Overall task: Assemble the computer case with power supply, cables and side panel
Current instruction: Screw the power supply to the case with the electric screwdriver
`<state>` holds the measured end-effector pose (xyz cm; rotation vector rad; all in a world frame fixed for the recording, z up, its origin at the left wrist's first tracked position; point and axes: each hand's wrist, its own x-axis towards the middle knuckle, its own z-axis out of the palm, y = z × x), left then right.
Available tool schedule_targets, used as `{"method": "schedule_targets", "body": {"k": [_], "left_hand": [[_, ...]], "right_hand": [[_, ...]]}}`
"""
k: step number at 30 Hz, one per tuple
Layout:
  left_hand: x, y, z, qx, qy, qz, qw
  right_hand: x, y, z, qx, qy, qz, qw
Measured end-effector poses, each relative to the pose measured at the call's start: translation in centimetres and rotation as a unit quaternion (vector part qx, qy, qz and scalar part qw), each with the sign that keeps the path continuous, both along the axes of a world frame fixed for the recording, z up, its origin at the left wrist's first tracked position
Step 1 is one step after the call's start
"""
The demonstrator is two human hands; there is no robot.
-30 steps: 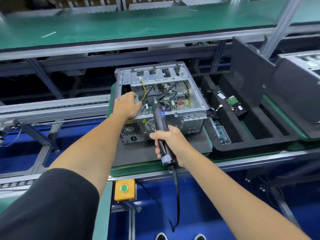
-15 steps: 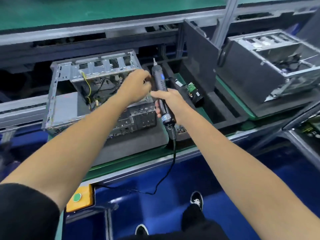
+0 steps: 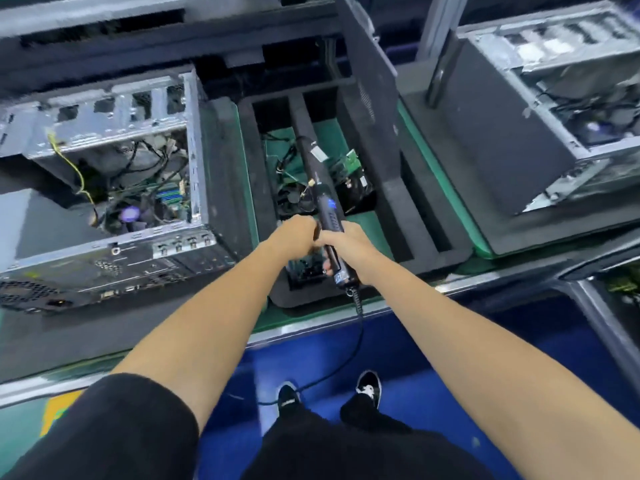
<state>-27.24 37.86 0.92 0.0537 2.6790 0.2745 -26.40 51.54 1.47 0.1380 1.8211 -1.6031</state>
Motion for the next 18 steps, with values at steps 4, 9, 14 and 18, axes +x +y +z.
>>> {"method": "schedule_targets", "body": {"k": [4, 9, 14, 18], "left_hand": [[-1.7, 0.2, -2.6, -0.02, -0.068, 0.028, 0.997], [-3.9, 1.1, -4.1, 0.01, -0.074, 0.12, 0.99], [-4.7, 0.9, -4.8, 0.028, -0.124, 0.184, 0.975], [-4.1, 1.4, -6.0, 0.113, -0.114, 0.223, 0.961]], "right_hand": [[-0.4, -0.5, -1.6, -0.006, -0.012, 0.011, 1.0], [-1.1, -0.9, -2.4, -0.002, -0.017, -0.01, 1.0], [-1.5, -1.2, -2.8, -0.011, -0.025, -0.048, 0.998], [-1.6, -1.3, -3.1, 0.008, -0.011, -0.022, 1.0]]}}
